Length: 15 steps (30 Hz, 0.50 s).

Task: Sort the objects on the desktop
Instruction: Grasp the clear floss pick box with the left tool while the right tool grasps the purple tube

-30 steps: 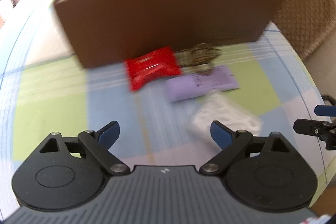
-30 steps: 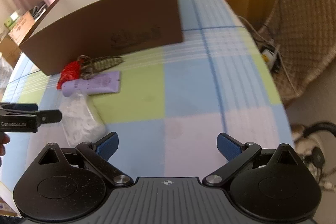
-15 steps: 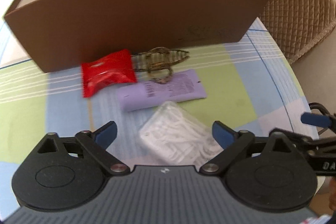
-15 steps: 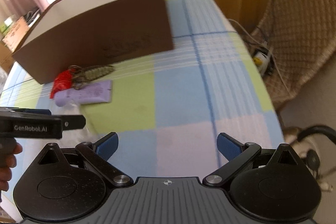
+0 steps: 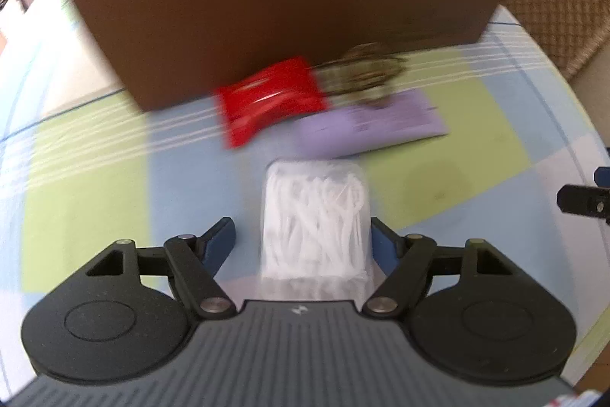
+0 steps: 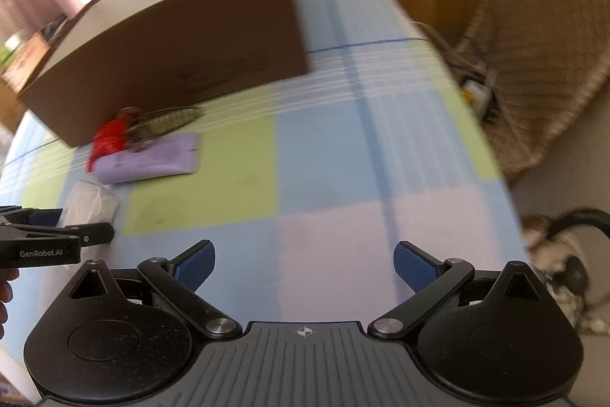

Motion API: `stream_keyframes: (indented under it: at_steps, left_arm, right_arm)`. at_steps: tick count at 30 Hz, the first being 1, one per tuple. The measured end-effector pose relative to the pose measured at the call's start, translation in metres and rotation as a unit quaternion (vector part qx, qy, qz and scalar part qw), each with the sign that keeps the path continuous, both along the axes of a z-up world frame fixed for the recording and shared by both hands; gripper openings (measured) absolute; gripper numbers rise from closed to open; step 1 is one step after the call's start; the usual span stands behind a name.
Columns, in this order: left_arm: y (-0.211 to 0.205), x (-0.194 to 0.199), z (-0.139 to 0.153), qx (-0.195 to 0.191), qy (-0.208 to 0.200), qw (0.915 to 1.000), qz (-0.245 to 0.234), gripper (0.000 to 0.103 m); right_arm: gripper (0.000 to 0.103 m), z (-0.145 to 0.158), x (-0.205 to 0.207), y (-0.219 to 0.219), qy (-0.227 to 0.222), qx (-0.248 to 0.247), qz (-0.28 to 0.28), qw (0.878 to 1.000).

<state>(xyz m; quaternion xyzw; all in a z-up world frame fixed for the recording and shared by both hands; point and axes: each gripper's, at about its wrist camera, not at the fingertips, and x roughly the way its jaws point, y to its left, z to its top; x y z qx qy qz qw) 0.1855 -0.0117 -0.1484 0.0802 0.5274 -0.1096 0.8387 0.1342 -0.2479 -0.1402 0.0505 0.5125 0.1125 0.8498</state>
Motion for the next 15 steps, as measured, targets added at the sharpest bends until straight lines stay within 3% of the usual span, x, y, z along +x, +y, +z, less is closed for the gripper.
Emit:
stream_keyframes:
  at_steps: [7, 15]
  left_arm:
    - [0.08, -0.008, 0.003, 0.01, 0.0, 0.9955, 0.094, 0.073]
    - [0.127, -0.013, 0.007, 0.007, 0.003, 0.9877, 0.156, 0.073]
  right_arm:
    - [0.098, -0.003, 0.023, 0.062, -0.037, 0.019, 0.13, 0.991]
    - [0.08, -0.013, 0.058, 0.117, -0.091, -0.01, 0.313, 0.945]
